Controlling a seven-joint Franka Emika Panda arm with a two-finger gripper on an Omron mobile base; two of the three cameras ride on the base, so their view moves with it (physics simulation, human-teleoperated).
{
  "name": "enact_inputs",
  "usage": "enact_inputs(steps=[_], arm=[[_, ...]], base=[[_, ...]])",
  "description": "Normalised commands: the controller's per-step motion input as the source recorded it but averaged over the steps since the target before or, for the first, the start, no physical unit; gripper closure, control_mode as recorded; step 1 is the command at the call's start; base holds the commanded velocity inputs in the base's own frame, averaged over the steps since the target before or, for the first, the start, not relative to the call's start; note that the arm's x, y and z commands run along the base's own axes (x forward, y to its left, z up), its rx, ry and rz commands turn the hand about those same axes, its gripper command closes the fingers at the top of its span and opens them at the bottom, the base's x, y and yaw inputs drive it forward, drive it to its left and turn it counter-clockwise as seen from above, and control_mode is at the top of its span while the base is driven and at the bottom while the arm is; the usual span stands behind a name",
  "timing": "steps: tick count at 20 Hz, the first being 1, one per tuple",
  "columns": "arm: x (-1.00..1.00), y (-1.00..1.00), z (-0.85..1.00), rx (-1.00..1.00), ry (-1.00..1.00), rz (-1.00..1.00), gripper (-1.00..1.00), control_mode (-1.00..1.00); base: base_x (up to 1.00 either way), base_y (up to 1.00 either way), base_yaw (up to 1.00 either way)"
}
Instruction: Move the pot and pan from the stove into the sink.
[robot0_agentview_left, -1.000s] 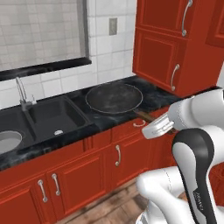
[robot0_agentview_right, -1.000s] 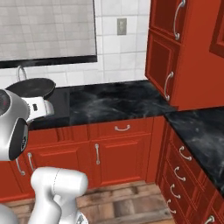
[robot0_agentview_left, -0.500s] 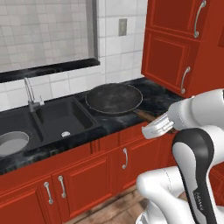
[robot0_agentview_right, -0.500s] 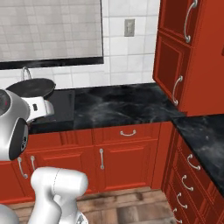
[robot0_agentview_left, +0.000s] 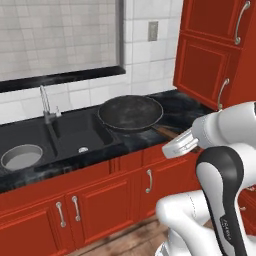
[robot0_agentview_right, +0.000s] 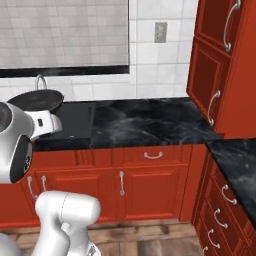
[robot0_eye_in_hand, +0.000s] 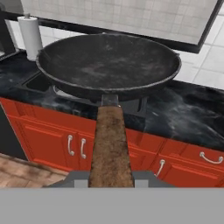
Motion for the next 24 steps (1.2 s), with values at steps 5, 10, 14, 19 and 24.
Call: enact_inputs(steps=[5, 10, 14, 19, 24], arm=[[0.0, 0.0, 0.0, 0.0, 0.0, 0.0, 1.0, 1.0], [0.0, 0.0, 0.0, 0.0, 0.0, 0.0, 1.0, 1.0], [0.0, 0.0, 0.0, 0.0, 0.0, 0.0, 1.0, 1.0], [0.0, 0.0, 0.0, 0.0, 0.0, 0.0, 1.0, 1.0], [0.0, 0.0, 0.0, 0.0, 0.0, 0.0, 1.0, 1.0]], base=[[0.01, -0.11, 0.16], [0.07, -0.32, 0.09], [0.18, -0.7, 0.15], [0.01, -0.13, 0.04], [0.47, 0.0, 0.0]])
